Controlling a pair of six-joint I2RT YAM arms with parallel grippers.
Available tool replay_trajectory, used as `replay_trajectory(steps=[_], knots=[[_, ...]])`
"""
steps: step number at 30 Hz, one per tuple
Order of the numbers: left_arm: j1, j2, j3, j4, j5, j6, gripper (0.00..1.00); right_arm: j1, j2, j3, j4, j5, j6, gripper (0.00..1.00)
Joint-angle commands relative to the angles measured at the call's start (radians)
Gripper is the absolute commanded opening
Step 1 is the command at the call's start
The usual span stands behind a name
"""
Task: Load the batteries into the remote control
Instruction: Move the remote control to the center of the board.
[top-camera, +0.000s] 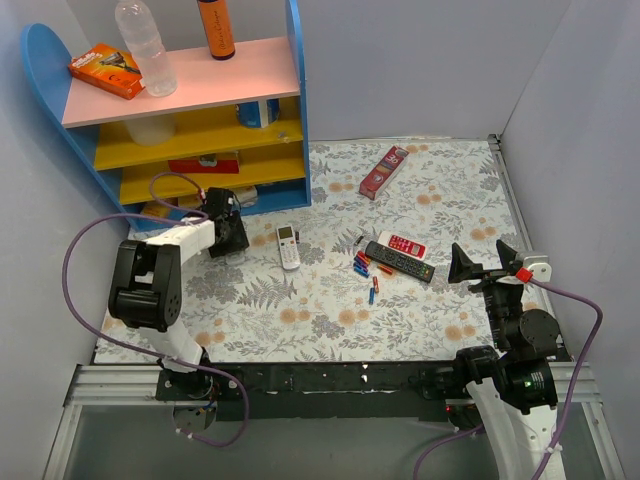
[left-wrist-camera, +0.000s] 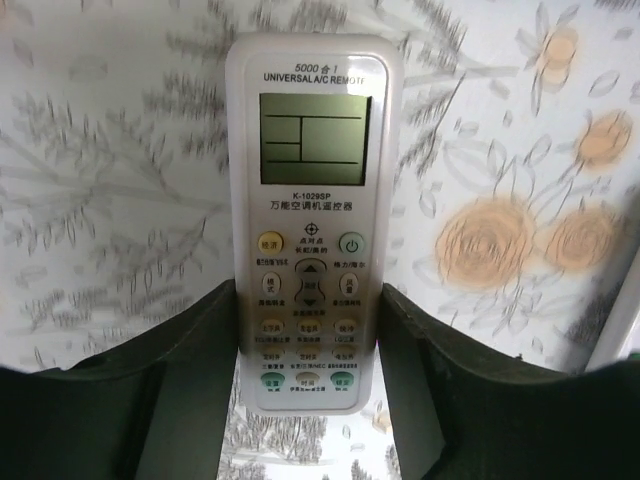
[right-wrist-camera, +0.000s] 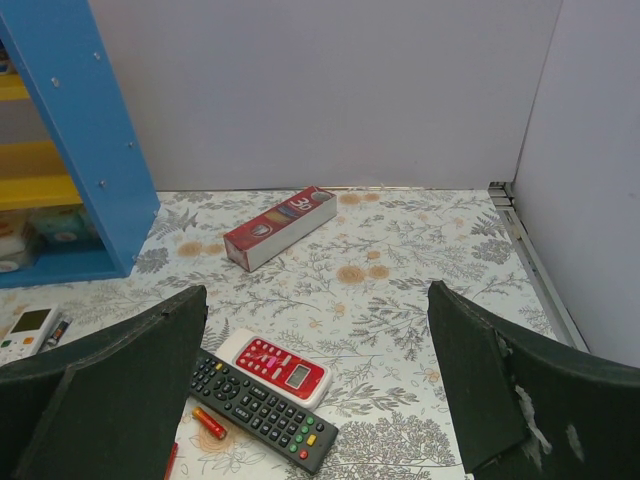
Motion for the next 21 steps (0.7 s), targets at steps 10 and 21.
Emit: replay_trajectory(steps=[10, 21], knots=[[-0.170, -0.282, -0.284, -0.155, 0.067, -0.278, 0.61, 0.006, -0.033, 0.009, 0.038, -0.004, -0.005, 0.98], [-0.172, -0.145, -0.126, -0.144, -0.015, -0.220, 0.87, 0.004, 0.038, 0.051, 0.002, -0.065, 0.029, 0.98]])
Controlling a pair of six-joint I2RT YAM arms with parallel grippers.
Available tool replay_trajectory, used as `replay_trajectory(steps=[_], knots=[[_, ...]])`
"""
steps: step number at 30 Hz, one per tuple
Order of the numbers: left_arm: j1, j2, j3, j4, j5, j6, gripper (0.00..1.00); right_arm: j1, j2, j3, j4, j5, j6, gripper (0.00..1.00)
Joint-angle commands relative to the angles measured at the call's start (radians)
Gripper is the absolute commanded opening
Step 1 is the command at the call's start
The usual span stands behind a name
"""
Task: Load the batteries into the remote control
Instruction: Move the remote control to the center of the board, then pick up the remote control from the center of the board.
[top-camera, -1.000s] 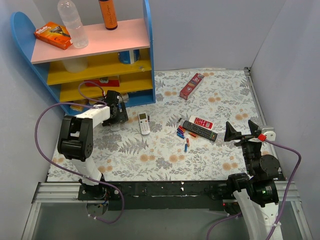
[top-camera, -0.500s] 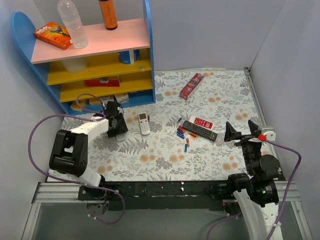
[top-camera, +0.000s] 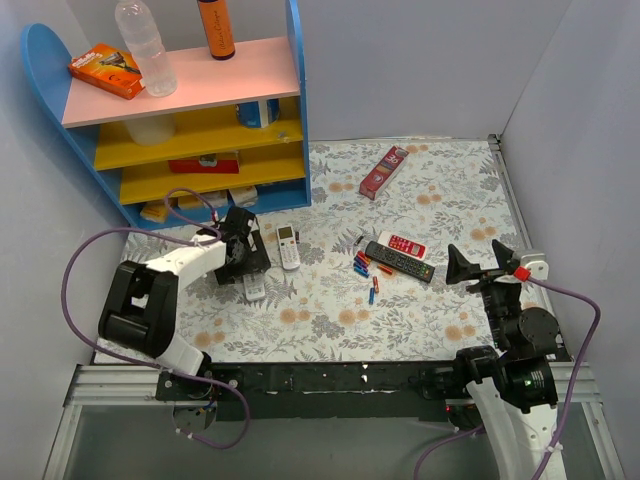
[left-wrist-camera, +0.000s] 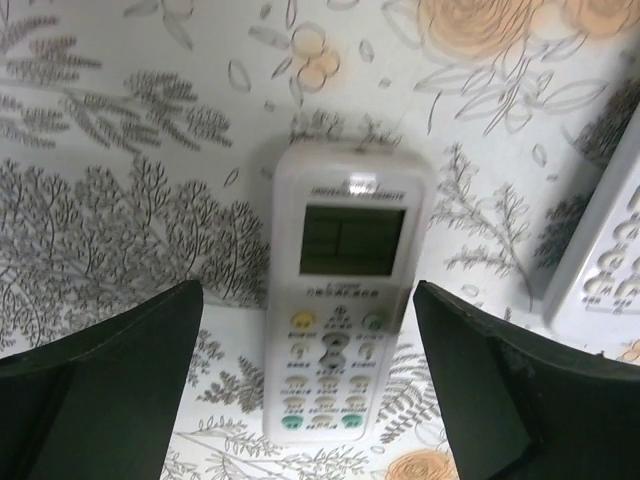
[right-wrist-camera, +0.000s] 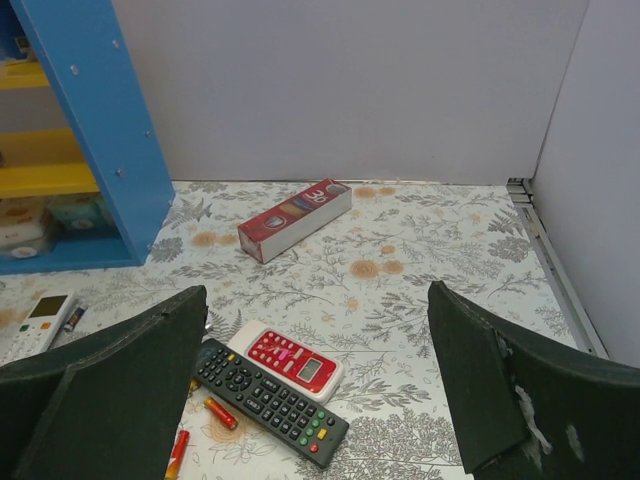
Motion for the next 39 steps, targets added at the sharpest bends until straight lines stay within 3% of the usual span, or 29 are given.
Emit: replay_trajectory(steps=[1, 5, 8, 13, 18, 23, 29, 33, 39], knots=[[0.004, 0.080, 0.065, 0.009, 0.013, 0.021, 0.86, 0.006, 0.055, 0.058, -0.007, -0.046, 0.027, 0.98], [0.004, 0.109, 0.065, 0.013, 0.054, 0.030, 0.76, 0.006, 0.124, 0.098, -0.062, -0.107, 0.044, 0.98], [0.005, 0.090, 0.028, 0.023, 0.088, 0.025, 0.70, 0.004, 0.197, 0.116, -0.098, -0.239, 0.040, 0.98], [0.004, 0.030, -0.013, 0.031, 0.127, 0.014, 0.49, 0.006, 0.293, 0.110, -0.087, -0.394, 0.104, 0.98], [0.004, -0.087, -0.013, 0.045, 0.159, -0.001, 0.31, 0.006, 0.426, 0.101, -0.041, -0.571, 0.119, 0.98], [0.004, -0.229, -0.022, 0.134, 0.287, -0.021, 0.16, 0.007, 0.604, 0.080, 0.019, -0.776, 0.167, 0.98], [0.004, -0.429, -0.102, 0.414, 0.499, -0.088, 0.04, 0.023, 0.800, 0.040, 0.204, -0.968, 0.265, 0.98], [0.004, -0.512, -0.218, 0.775, 0.663, -0.180, 0.02, 0.096, 0.908, 0.012, 0.414, -1.002, 0.394, 0.98], [0.004, -0.506, -0.320, 1.216, 0.797, -0.373, 0.02, 0.242, 1.110, -0.019, 0.959, -1.054, 0.639, 0.98]])
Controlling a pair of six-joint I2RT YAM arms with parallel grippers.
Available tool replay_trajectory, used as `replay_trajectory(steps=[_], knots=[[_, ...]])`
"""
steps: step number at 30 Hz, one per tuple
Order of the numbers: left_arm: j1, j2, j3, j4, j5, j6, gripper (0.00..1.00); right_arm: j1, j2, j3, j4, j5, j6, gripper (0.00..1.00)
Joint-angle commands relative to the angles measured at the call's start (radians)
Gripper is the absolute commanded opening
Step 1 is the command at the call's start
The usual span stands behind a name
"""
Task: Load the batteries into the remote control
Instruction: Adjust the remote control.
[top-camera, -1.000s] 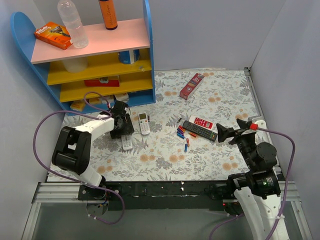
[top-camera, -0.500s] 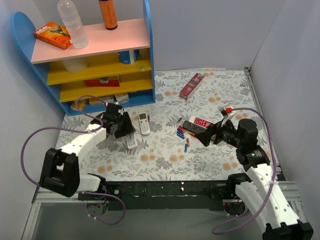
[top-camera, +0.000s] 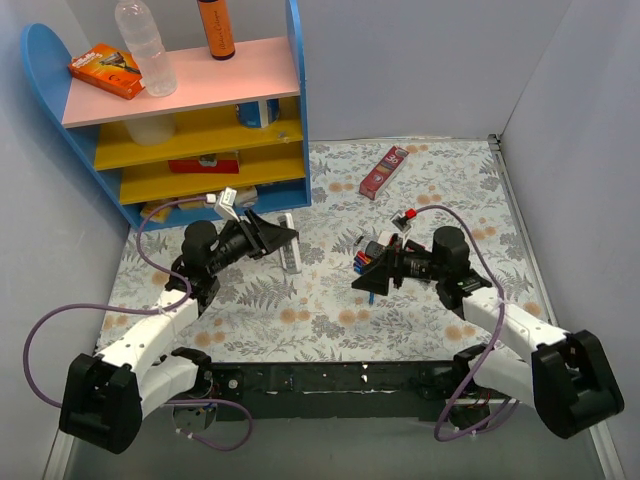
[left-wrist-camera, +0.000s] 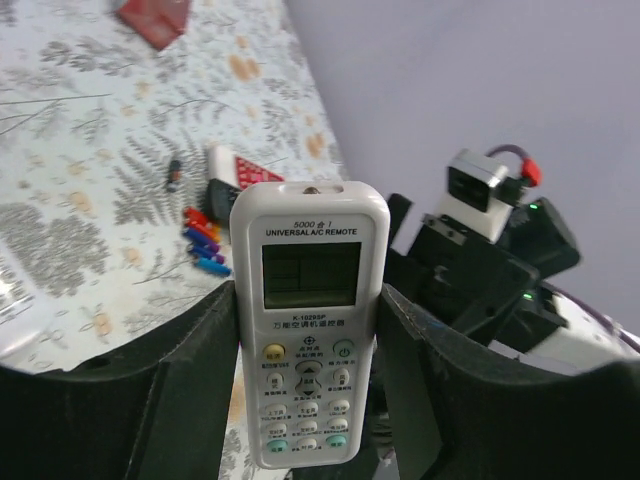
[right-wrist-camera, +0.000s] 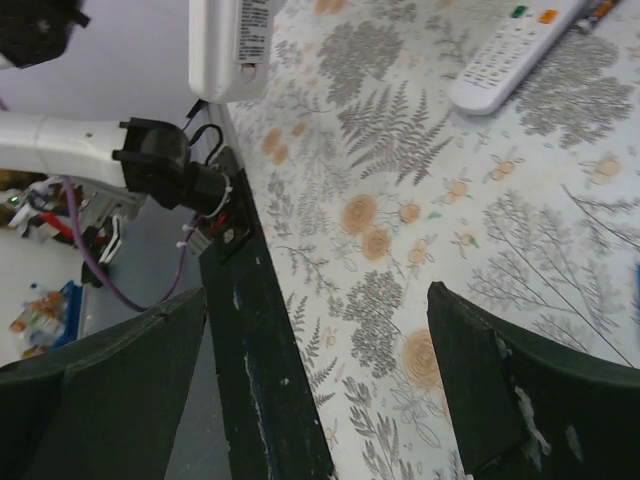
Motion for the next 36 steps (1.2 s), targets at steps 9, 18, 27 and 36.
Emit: replay_trajectory(steps=[9, 18, 27, 36], knots=[[-0.005, 0.048, -0.126, 0.769, 0.219, -0.350, 0.02, 0.149, 0.318, 0.029, 1.095, -0.106, 0.509, 0.98], [-0.031, 0.066, -0.121, 0.854, 0.245, -0.384, 0.02, 0.180, 0.582, 0.126, 1.537, -0.114, 0.813, 0.98], [-0.051, 0.114, -0.133, 0.848, 0.228, -0.372, 0.02, 0.195, 0.582, 0.198, 1.536, -0.115, 0.805, 0.98], [-0.092, 0.189, -0.095, 0.888, 0.206, -0.373, 0.01, 0.252, 0.570, 0.272, 1.537, -0.138, 0.804, 0.97]])
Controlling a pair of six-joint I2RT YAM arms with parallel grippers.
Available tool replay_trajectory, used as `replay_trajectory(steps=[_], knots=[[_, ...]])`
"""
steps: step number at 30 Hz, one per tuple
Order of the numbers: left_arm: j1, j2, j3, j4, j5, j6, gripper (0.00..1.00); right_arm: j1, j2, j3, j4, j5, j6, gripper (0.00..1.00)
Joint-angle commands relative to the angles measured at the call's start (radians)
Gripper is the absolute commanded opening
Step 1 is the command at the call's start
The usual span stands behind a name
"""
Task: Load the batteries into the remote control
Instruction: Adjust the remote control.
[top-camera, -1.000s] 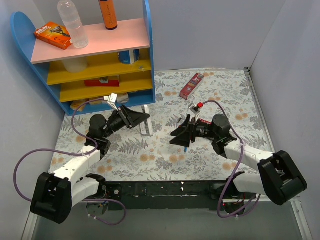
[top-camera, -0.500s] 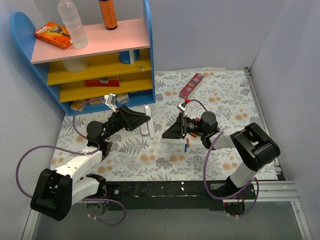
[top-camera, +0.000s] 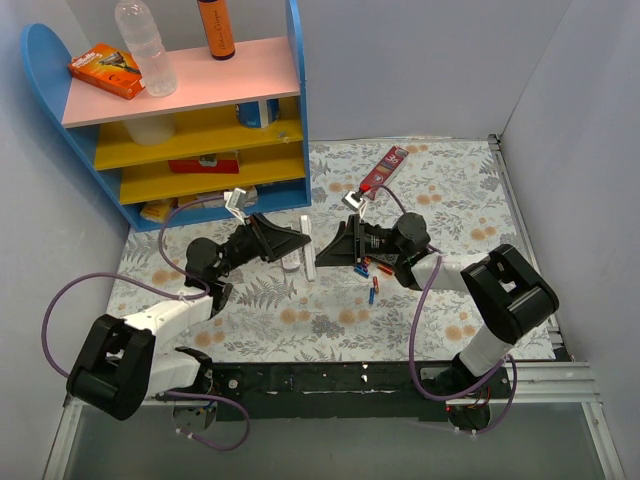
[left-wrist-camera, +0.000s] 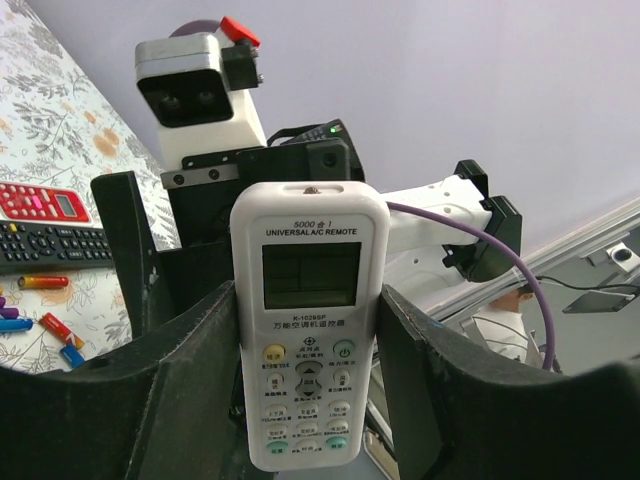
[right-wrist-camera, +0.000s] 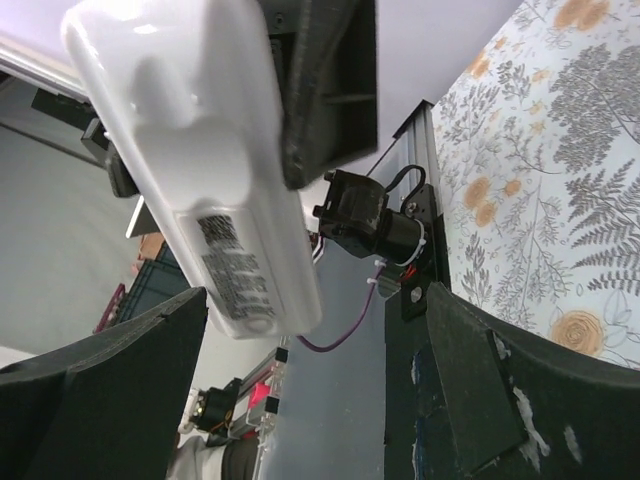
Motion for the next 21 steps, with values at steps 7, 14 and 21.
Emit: replay_trajectory(steps=[7, 14, 21], knots=[[-0.020, 0.020, 0.037, 0.055, -0.039, 0.013, 0.00, 0.041, -0.061, 0.049, 0.597, -0.033, -0.006, 0.92], [-0.026, 0.026, 0.041, 0.061, -0.055, 0.021, 0.00, 0.064, -0.090, 0.060, 0.597, -0.044, -0.015, 0.88], [-0.045, 0.021, 0.040, 0.087, -0.064, 0.010, 0.00, 0.071, -0.087, 0.063, 0.597, -0.039, -0.020, 0.70]])
